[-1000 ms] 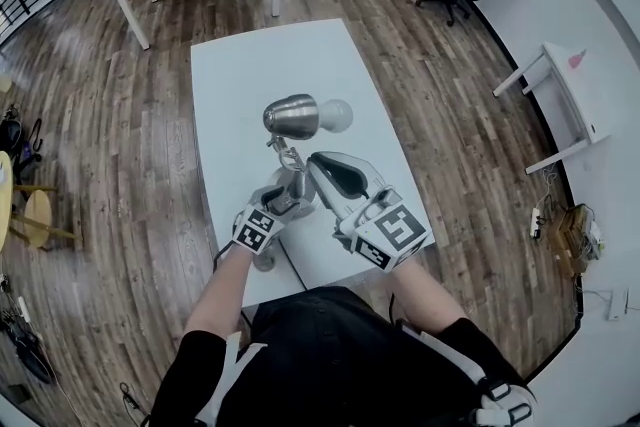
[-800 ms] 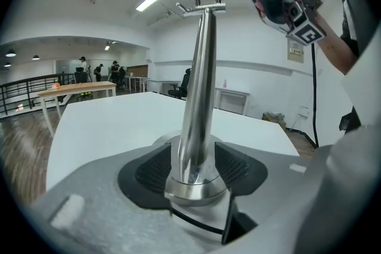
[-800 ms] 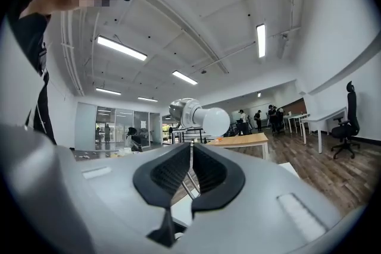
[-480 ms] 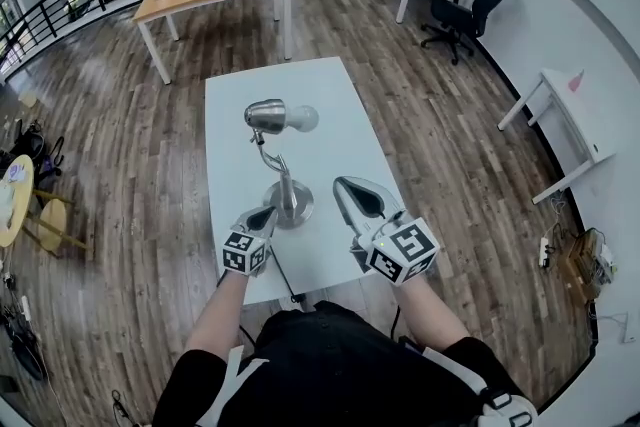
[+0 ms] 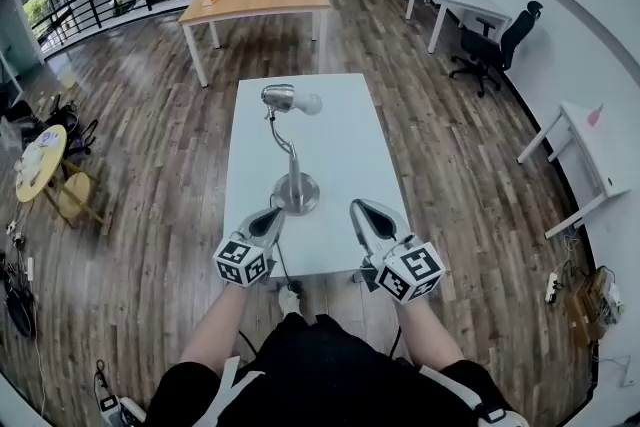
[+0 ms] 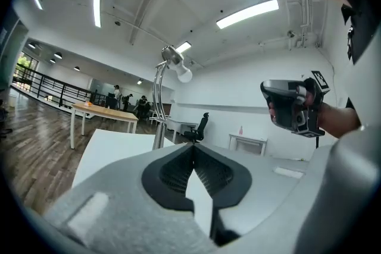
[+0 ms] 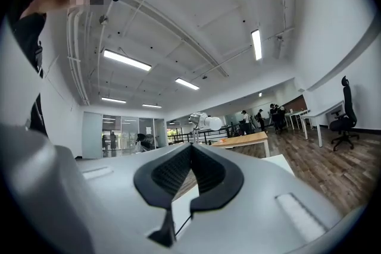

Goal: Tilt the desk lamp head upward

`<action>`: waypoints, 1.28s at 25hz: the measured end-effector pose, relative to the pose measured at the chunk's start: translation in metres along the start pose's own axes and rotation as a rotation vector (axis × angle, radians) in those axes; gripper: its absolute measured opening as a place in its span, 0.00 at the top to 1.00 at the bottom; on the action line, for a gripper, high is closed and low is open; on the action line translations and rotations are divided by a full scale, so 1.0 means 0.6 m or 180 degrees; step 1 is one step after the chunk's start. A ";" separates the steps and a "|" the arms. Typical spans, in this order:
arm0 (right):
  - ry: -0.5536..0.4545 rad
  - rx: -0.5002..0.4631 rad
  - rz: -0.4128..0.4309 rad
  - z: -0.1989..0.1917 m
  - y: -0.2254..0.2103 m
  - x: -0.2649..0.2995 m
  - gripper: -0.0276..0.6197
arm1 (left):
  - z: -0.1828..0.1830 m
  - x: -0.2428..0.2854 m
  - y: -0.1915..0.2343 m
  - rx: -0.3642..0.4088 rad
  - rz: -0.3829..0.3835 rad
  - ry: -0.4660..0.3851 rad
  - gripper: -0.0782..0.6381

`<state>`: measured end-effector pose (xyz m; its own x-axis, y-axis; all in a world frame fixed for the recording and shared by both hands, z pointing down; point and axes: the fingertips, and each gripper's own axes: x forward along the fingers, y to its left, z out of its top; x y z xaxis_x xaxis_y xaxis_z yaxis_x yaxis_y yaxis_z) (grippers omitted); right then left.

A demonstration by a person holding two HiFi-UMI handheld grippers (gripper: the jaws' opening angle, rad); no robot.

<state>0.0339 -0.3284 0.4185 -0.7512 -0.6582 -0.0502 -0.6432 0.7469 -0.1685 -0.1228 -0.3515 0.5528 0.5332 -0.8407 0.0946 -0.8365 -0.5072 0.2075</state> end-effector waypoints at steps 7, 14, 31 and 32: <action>0.0008 0.0051 -0.0061 -0.027 0.009 -0.077 0.95 | 0.055 -0.100 -0.061 0.0294 0.0213 -0.0231 0.89; 0.0144 -0.0125 -0.0276 -0.066 0.001 -0.147 0.95 | 0.065 -0.175 -0.111 0.0405 0.0174 -0.0259 0.89; 0.0100 -0.0164 -0.0536 -0.101 0.066 -0.117 0.95 | 0.067 -0.242 -0.076 0.0316 0.0107 -0.0527 0.89; 0.0110 -0.0159 -0.0540 -0.103 0.069 -0.117 0.95 | 0.066 -0.244 -0.076 0.0326 0.0095 -0.0523 0.89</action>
<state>0.0508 -0.2457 0.4761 -0.6353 -0.7722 0.0089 -0.7671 0.6297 -0.1224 -0.1678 -0.2129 0.4912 0.4872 -0.8711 -0.0627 -0.8646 -0.4912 0.1061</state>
